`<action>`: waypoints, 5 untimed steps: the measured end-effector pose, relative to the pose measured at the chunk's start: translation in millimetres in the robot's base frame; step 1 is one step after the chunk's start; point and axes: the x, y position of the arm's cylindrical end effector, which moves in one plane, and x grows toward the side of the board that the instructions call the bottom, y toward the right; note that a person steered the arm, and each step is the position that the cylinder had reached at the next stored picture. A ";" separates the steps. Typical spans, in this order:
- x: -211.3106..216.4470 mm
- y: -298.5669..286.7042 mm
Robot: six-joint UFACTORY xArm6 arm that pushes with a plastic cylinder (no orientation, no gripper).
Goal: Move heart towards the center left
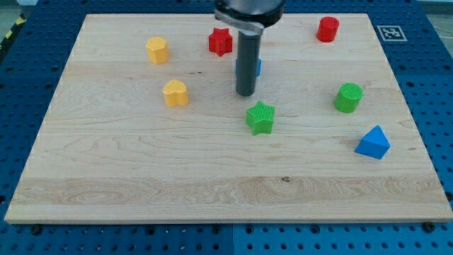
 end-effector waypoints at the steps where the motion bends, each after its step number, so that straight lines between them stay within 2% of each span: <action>1: 0.2 -39.8; 3: 15.4 -71.2; 5: 15.4 -132.8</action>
